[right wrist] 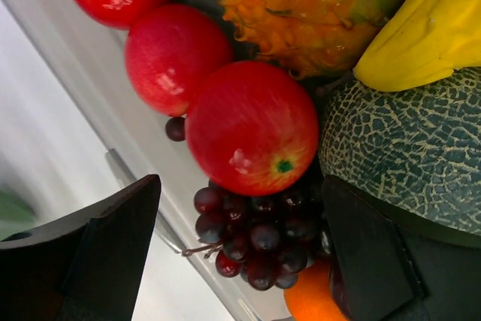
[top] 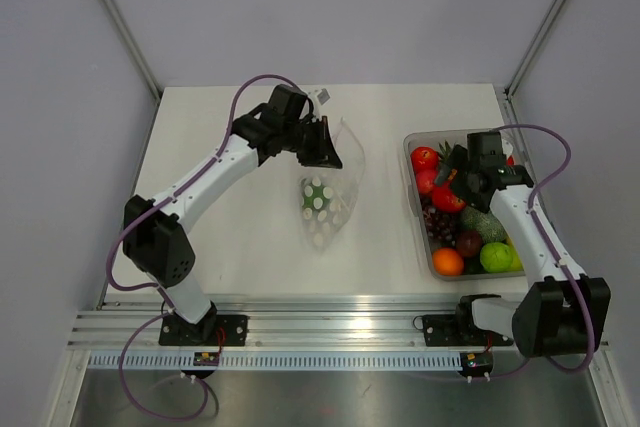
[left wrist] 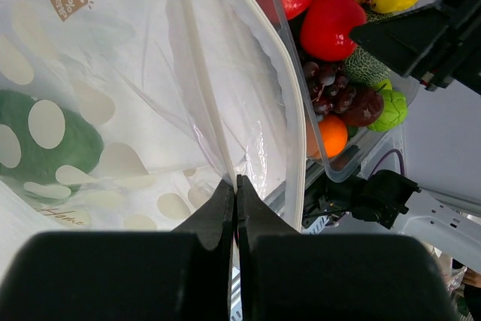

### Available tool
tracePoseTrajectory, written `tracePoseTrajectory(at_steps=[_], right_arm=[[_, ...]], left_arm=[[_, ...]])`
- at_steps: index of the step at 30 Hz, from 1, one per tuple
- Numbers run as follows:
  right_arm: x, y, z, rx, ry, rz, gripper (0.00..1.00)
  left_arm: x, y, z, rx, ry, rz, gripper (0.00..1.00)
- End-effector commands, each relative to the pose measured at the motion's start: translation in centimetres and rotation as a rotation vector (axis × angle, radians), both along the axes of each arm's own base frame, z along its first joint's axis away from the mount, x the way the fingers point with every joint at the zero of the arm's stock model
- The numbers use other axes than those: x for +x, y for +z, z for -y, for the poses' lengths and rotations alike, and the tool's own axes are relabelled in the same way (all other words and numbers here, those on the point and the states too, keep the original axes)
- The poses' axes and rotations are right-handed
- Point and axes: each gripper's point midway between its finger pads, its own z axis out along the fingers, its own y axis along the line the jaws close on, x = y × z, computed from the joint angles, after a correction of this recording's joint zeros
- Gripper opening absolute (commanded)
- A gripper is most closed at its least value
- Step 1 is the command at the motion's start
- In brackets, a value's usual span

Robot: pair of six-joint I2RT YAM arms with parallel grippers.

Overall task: Place the food in the zip-top bag and seal the zipper
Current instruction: Pick up the fake fruit from the bin.

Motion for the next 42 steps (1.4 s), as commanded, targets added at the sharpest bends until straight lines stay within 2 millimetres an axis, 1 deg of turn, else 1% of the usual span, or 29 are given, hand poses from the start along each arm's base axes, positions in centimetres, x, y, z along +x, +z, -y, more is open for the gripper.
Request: tracePoseTrajectory(at_steps=[1,4,8,14,16,19,22,27,30,34,37,39,40,41,42], right_arm=[[1.0,-0.7,1.0,-0.025,-0.006,0.014,0.96],[1.4,-1.4,1.1,-0.029,-0.002,0.007,0.96],[2.5,-2.6,1.3,-0.042,-0.006,-0.012,0.97],[4.1,-3.5,1.7,-0.044,-0.014,-0.016,0.98],[4.2,-4.2,1.7,-0.038,-0.011,-0.033,0.98],[4.3,-4.7,1.8,-0.037,-0.013,-0.036,0.97],[4.1,-4.6,1.8,-0.031,-0.013,-0.034,0.91],[3.5,-3.1,2.0,-0.037,-0.024,-0.002,0.74],[3.1,-1.8,2.2,-0.048,-0.033,0.022,0.70],[2.5,-0.4,2.6,-0.062,-0.049,0.051,0.68],[2.2,1.0,2.7,-0.063,-0.055,0.080,0.68],[1.9,2.6,2.5,-0.057,-0.045,0.111,0.68],[1.9,3.2,2.1,-0.040,-0.027,0.125,0.68],[1.9,4.8,1.8,-0.026,-0.013,0.161,0.68],[1.9,5.6,1.1,0.005,0.013,0.181,0.68]], left_arm=[[0.3,0.5,0.6,-0.017,-0.008,0.044,0.00],[0.1,0.3,0.9,-0.020,-0.014,0.042,0.00],[0.0,0.2,1.1,-0.020,-0.019,0.035,0.00],[-0.1,0.3,1.2,-0.018,-0.022,0.042,0.00],[-0.2,0.3,1.2,-0.016,-0.022,0.039,0.00],[-0.3,0.5,1.2,-0.018,-0.023,0.046,0.00],[-0.4,0.7,1.4,-0.022,-0.028,0.048,0.00],[-0.5,0.9,1.7,-0.026,-0.034,0.052,0.00],[-0.7,1.2,1.8,-0.030,-0.040,0.058,0.00],[-0.9,1.2,1.8,-0.030,-0.043,0.061,0.00],[-1.0,1.3,1.8,-0.029,-0.045,0.064,0.00],[-1.0,1.5,1.9,-0.031,-0.047,0.066,0.00],[-1.0,1.5,1.9,-0.031,-0.047,0.066,0.00],[-1.1,1.5,1.9,-0.030,-0.050,0.066,0.00],[-1.0,1.7,2.0,-0.032,-0.052,0.069,0.00]])
